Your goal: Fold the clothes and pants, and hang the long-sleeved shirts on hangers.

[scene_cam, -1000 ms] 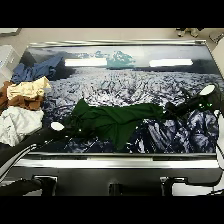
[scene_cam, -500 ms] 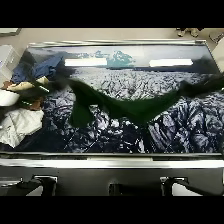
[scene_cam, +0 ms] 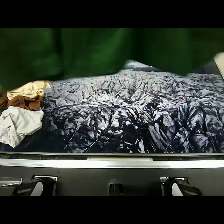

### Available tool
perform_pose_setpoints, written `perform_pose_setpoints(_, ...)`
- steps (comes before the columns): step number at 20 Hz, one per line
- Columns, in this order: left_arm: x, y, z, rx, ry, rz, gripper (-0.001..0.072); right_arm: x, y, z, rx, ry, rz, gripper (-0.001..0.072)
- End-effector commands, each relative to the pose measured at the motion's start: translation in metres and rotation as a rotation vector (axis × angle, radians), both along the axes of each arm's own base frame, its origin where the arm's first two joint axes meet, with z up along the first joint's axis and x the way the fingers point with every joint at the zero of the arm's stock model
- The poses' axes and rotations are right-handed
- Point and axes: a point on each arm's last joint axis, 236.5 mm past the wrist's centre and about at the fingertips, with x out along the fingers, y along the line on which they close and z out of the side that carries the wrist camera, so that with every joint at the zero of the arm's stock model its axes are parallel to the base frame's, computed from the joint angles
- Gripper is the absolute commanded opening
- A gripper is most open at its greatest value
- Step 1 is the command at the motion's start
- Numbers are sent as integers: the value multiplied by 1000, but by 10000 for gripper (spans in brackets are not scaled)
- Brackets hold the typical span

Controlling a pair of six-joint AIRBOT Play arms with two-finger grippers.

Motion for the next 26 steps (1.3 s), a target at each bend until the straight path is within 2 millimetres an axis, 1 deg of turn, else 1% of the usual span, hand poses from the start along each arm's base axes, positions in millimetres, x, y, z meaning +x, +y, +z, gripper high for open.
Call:
perform_pose_setpoints(1,-27,8,24,-21,-96,50,29,-38,-19,-2,-41,32,-114,49)
perform_pose_setpoints(2,-21,8,21,-20,-81,47,29,-38,-22,-17,-38,95,-125,49)
perform_pose_setpoints(3,-11,6,12,-6,-42,36,29,-38,-22,-39,-11,185,-125,49)
perform_pose_setpoints(4,5,0,-8,26,39,8,28,-37,-22,-65,45,286,-129,49)
perform_pose_setpoints(5,24,-8,-36,56,144,-35,29,-36,-20,-100,109,422,-129,49)
perform_pose_setpoints(6,47,-15,-76,85,284,-89,29,-36,-16,-141,158,571,-119,49)
perform_pose_setpoints(7,68,-21,-121,98,424,-142,29,-38,-8,-187,200,731,-92,49)
perform_pose_setpoints(8,89,-24,-171,91,564,-190,29,-41,-4,-229,232,861,-77,49)
perform_pose_setpoints(9,109,-25,-219,65,681,-220,29,-46,-2,-276,265,989,-75,49)
perform_pose_setpoints(10,130,-23,-272,24,791,-231,30,-50,-1,-319,292,1086,-79,49)
perform_pose_setpoints(11,151,-21,-323,-34,883,-222,29,-47,-2,-361,315,1130,-88,50)
perform_pose_setpoints(12,168,-18,-366,-80,945,-192,30,-38,-4,-396,331,1121,-106,50)
perform_pose_setpoints(13,187,-15,-408,-120,994,-147,30,-27,-8,-427,355,1092,-137,51)
perform_pose_setpoints(14,201,-13,-438,-149,1031,-113,31,-16,-13,-451,387,1061,-176,51)
perform_pose_setpoints(15,211,-16,-465,-165,1078,-106,31,-6,-17,-467,425,1036,-216,51)
perform_pose_setpoints(16,217,-24,-485,-203,1123,-122,31,4,-21,-479,477,1013,-265,51)
perform_pose_setpoints(17,220,-35,-503,-257,1171,-150,30,14,-22,-487,538,996,-303,51)
perform_pose_setpoints(19,220,-56,-525,-324,1243,-204,31,32,-14,-498,666,962,-329,50)
perform_pose_setpoints(20,218,-63,-532,-319,1265,-220,31,41,-11,-501,705,945,-328,53)
perform_pose_setpoints(21,216,-68,-535,-314,1276,-229,31,46,-10,-504,728,938,-329,122)
perform_pose_setpoints(22,216,-69,-536,-313,1277,-232,31,51,-12,-503,724,936,-328,366)
perform_pose_setpoints(23,214,-70,-534,-312,1281,-241,31,58,-15,-496,706,929,-317,562)
perform_pose_setpoints(25,207,-70,-536,-314,1308,-268,31,76,-17,-466,602,923,-225,578)
perform_pose_setpoints(26,204,-69,-538,-306,1324,-279,31,81,-14,-454,566,944,-176,629)
